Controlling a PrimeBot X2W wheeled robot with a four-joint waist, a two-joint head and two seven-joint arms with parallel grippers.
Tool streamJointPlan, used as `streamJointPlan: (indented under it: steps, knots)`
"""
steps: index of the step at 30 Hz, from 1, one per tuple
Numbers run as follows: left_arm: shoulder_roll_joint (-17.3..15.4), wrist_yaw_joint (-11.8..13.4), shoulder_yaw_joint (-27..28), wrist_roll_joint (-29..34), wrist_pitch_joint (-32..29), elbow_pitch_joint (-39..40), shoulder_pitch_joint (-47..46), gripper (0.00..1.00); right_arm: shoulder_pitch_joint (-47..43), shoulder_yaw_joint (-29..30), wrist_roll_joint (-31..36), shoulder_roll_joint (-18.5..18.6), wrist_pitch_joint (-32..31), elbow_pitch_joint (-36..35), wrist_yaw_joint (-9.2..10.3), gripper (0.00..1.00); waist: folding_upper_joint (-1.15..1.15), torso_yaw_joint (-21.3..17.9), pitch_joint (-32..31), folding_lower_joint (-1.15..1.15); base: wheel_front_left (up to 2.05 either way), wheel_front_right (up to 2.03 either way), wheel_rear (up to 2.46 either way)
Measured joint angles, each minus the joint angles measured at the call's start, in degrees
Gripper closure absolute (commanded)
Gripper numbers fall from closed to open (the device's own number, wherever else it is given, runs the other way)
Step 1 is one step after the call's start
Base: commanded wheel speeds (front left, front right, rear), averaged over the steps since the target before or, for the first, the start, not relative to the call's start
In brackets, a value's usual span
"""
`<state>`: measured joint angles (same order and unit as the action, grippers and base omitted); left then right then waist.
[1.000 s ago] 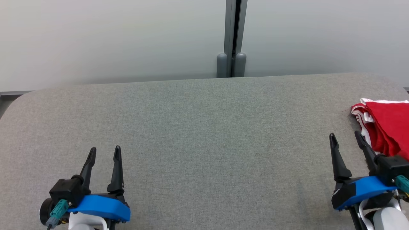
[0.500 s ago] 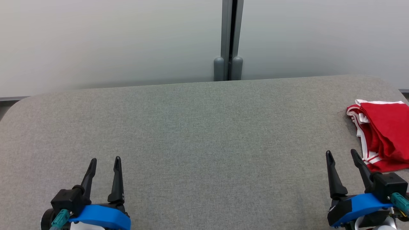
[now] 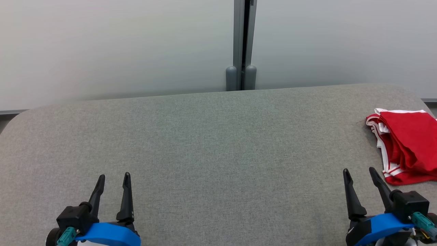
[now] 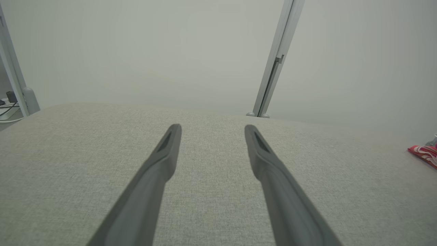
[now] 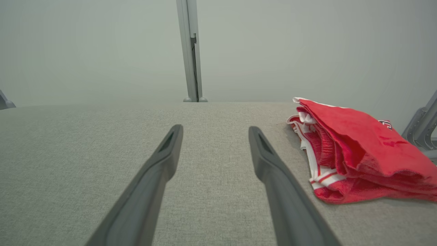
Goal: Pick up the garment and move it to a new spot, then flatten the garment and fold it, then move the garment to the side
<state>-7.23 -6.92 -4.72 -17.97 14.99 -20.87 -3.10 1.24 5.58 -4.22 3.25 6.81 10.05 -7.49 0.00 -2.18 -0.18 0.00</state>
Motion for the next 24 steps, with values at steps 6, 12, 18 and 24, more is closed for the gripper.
streamJointPlan:
  steps: [6,12,18,24]
  knots:
    - [0.03,-0.15,0.15,0.34,0.00,-0.41,0.01,0.00,-0.46,0.05,-0.21,-0.05,-0.01,0.12,0.00,0.00,0.00,0.04,-0.21,0.00,0.00,0.00,0.00]
    - [0.12,-0.18,0.07,0.40,-0.02,-1.02,0.05,1.00,-0.58,-0.04,-0.21,-0.11,-0.11,0.05,0.00,1.00,0.00,0.30,-0.13,0.00,0.00,0.00,0.00]
    - [1.00,-0.18,0.07,0.30,-0.35,-4.31,2.86,1.00,-1.16,-0.02,-0.47,-0.64,-0.20,3.83,0.00,1.00,0.00,0.29,-0.14,0.00,0.00,0.00,0.00]
    - [1.57,-0.18,0.45,-3.88,-1.82,-4.85,3.57,1.00,-1.52,0.15,-5.32,-0.81,-1.26,5.11,0.00,1.00,0.00,0.35,-0.12,0.00,0.00,0.00,0.00]
